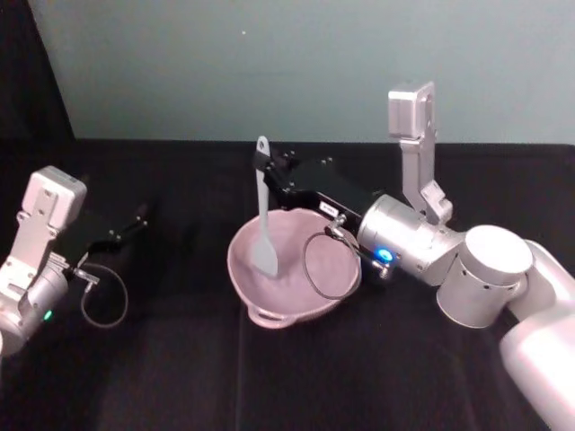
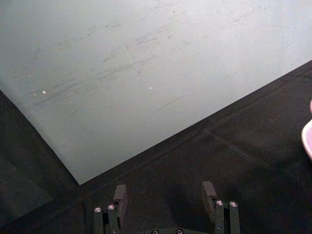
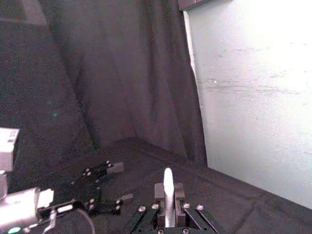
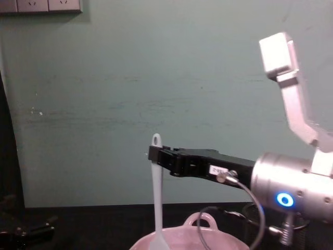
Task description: Use the one hand to pick up the spoon and stir the clear water in the bowl.
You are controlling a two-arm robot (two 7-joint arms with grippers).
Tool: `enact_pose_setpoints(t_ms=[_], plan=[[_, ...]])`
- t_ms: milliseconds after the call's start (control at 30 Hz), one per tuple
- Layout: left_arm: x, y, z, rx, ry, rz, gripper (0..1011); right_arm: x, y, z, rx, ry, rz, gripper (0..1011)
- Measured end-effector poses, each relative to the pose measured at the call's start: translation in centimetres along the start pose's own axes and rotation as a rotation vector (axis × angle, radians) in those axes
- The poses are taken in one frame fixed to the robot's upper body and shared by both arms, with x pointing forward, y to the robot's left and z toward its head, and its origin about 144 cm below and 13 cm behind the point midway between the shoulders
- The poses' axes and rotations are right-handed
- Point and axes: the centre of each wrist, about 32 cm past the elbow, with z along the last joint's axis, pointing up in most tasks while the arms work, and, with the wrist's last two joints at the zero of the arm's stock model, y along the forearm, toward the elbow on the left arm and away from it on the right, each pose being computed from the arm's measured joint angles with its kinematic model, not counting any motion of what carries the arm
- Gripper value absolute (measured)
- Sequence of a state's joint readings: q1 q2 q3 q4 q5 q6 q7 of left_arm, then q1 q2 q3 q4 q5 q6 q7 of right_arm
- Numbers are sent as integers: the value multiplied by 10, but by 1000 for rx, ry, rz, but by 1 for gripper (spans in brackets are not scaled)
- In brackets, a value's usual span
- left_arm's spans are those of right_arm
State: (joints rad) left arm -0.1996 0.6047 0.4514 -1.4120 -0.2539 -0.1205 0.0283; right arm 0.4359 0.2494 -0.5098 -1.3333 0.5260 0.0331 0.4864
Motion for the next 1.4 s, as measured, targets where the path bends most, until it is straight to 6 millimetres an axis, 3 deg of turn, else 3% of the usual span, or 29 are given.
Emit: enact_pose_setpoints(t_ms=[333,467,733,1100,1400], plan=[[0,0,0,0,0,0,1011,18,20,1,4,5,-27,114],[0,0,0,0,0,0,1011,26,17,3,11,3,-54,114],[0,0,0,0,0,0,1011,38,-8,8,24,-10,-123,114],[0,0,0,0,0,0,1011,26,-38,7,-3,-31,-123,114],[0,0,0,0,0,0,1011,10,-41,5,-19,-38,-85,114]])
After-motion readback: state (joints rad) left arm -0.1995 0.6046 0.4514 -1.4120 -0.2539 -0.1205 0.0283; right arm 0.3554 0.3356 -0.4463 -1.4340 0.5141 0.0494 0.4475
